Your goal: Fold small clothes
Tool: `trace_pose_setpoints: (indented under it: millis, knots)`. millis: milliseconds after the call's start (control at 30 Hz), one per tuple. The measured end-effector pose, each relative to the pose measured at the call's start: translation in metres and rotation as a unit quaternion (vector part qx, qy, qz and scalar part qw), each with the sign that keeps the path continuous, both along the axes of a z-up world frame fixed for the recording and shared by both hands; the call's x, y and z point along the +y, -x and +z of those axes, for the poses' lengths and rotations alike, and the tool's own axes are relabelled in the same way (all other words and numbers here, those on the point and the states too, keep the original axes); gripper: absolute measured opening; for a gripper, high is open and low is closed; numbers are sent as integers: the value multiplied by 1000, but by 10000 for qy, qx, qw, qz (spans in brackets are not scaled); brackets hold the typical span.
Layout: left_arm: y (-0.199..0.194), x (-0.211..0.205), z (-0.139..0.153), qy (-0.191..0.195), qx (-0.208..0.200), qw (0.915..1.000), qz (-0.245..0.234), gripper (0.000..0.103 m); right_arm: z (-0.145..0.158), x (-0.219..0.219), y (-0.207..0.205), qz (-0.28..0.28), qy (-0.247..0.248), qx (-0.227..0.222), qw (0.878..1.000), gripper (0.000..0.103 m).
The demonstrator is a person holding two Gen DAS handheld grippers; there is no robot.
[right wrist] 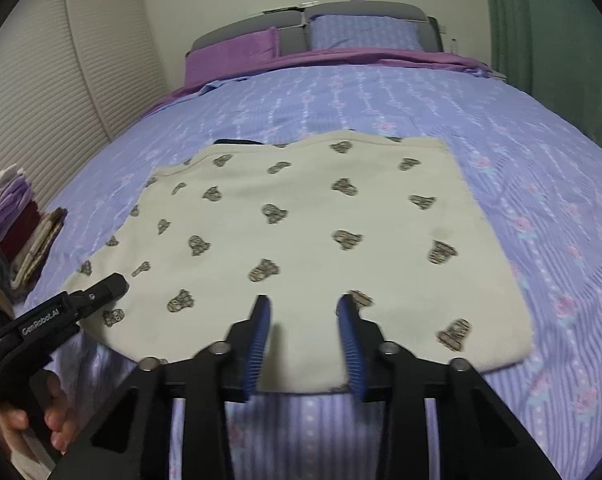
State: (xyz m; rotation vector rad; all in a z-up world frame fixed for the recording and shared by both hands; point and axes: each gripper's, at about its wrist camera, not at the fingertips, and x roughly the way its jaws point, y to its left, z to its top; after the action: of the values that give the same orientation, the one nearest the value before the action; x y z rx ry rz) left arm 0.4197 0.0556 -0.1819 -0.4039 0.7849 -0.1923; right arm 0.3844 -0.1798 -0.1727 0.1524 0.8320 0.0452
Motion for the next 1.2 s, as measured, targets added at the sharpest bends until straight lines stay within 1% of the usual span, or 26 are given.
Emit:
trace_pose_setpoints:
  millis: [33, 100, 133, 233, 300, 367, 400, 500, 600, 667, 800, 867, 967, 1000, 1067, 1133, 1200]
  knots:
    - [1, -2, 5, -130, -39, 9999, -48, 16, -1, 2, -2, 30, -18, 6, 10000, 24]
    - [1, -11, 16, -456, -140, 9987, -195, 15, -5, 3, -8, 97, -115, 38, 9999, 20]
    - [2, -13, 20, -535, -180, 9981, -264, 14, -10, 3, -13, 130, -192, 131, 9996, 19]
    - [-2, -27, 30, -807, -294, 9952, -477, 13, -23, 0, -23, 165, -314, 420, 9985, 17]
    - [-6, -42, 37, -1008, -379, 9917, -702, 12, -26, -6, -25, 190, -523, 488, 9973, 17]
    - [-9, -59, 45, -1192, -451, 9879, -889, 12, -19, -14, -22, 161, -646, 436, 9968, 17]
    - [-11, -70, 51, -1291, -515, 9848, -1044, 12, -13, -19, -20, 115, -628, 396, 9972, 17]
    - [-13, -99, 65, -1393, -689, 9779, -1395, 11, 1, -39, -9, -15, -579, 266, 9980, 17]
    - [-19, -141, 74, -1621, -851, 9686, -1684, 11, 14, -73, 6, -213, -621, 170, 9977, 17]
    - [-22, -162, 75, -1665, -867, 9651, -1828, 11, 19, -96, 13, -387, -579, 109, 9975, 17]
    - [-29, -213, 72, -1645, -864, 9600, -2096, 11, 20, -150, 31, -834, -636, 100, 9944, 17]
    - [-28, -234, 66, -1590, -815, 9581, -2239, 11, 19, -167, 37, -993, -677, 125, 9927, 17]
    - [-21, -266, 51, -1621, -757, 9520, -2482, 11, 15, -195, 49, -1190, -760, 152, 9899, 17]
    - [-20, -273, 46, -1660, -757, 9501, -2530, 11, 13, -200, 51, -1229, -775, 164, 9893, 17]
    - [-17, -285, 31, -1820, -617, 9458, -2618, 11, 10, -210, 57, -1332, -823, 182, 9875, 17]
    - [-19, -288, 18, -1906, -463, 9455, -2600, 12, 7, -215, 60, -1339, -872, 192, 9870, 17]
    - [-18, -287, 10, -1859, -372, 9468, -2600, 12, 4, -218, 63, -1337, -853, 205, 9871, 17]
